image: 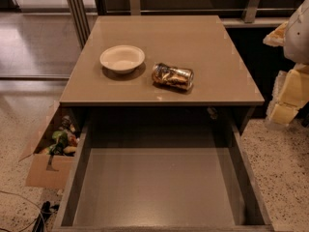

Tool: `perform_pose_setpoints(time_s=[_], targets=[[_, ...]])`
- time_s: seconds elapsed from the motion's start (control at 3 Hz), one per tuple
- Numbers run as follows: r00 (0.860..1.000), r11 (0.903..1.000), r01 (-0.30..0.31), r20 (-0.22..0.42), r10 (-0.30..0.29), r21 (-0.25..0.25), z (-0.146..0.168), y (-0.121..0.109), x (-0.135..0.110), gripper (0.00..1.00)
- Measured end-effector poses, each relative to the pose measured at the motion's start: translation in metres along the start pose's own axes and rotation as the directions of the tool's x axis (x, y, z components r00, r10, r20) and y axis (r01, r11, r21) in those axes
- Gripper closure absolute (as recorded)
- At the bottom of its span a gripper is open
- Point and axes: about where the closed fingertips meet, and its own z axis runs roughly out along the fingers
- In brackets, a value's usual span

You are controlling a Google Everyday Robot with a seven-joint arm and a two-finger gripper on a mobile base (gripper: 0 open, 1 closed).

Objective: Place orange can into top drawer

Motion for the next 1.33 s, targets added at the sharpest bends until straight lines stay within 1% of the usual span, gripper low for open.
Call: perform_pose_setpoints(time_s=[0.33, 0.67, 1.0, 1.33], targets=[[1.000, 0.9999, 0.011, 0.009, -0.011, 0.012, -0.003, 0.002, -0.001, 0.00], [0.997, 0.9977, 0.063, 0.045, -0.064, 0.026, 0.003, 0.002, -0.014, 0.00], [0.988, 0.9951, 0.087, 0.126, -0.092, 0.046, 0.010, -0.010, -0.029, 0.00], [0.973, 0.9987, 0.015, 0.228, -0.026, 0.049, 0.023, -0.033, -0.032, 0.00]])
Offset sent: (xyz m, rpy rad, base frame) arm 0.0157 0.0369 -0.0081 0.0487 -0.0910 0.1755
